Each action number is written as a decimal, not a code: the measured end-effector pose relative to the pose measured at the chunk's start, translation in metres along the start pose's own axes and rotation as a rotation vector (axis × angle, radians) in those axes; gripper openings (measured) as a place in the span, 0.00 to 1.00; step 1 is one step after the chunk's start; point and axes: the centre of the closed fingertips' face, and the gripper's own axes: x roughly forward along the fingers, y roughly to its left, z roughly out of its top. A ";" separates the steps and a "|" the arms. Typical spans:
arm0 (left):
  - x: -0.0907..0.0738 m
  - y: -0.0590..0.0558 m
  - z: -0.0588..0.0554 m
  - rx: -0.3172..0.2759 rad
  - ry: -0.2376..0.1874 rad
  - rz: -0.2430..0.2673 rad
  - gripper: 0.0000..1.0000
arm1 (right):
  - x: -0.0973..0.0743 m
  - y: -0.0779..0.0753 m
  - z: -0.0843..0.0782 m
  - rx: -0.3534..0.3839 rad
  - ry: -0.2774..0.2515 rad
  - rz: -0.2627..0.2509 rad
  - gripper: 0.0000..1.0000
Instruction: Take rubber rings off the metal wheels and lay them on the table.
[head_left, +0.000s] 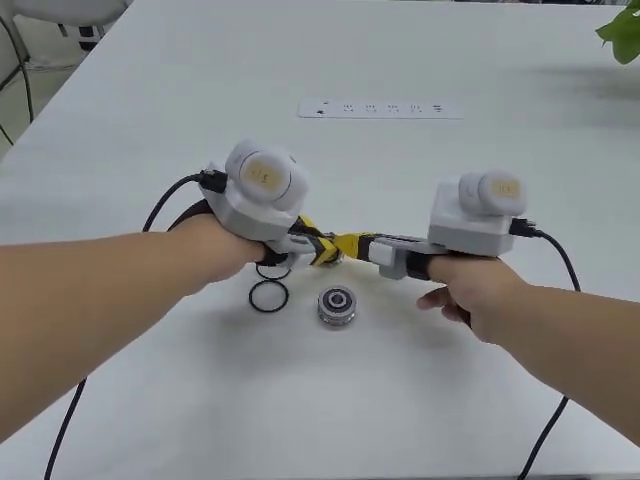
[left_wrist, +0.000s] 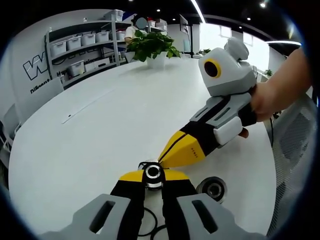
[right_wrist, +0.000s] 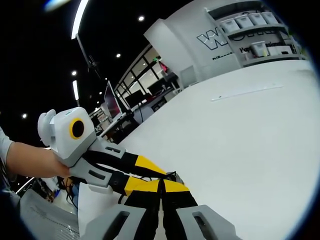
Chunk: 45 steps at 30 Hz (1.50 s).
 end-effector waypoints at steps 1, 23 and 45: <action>0.000 0.000 0.000 0.000 0.000 0.000 0.07 | 0.000 0.000 0.000 -0.003 0.001 0.001 0.00; 0.001 0.000 0.000 -0.010 0.000 0.011 0.07 | -0.002 -0.002 0.003 0.008 -0.017 -0.006 0.00; -0.017 -0.004 0.013 0.014 -0.045 -0.012 0.24 | -0.005 0.000 0.012 0.043 -0.050 -0.004 0.00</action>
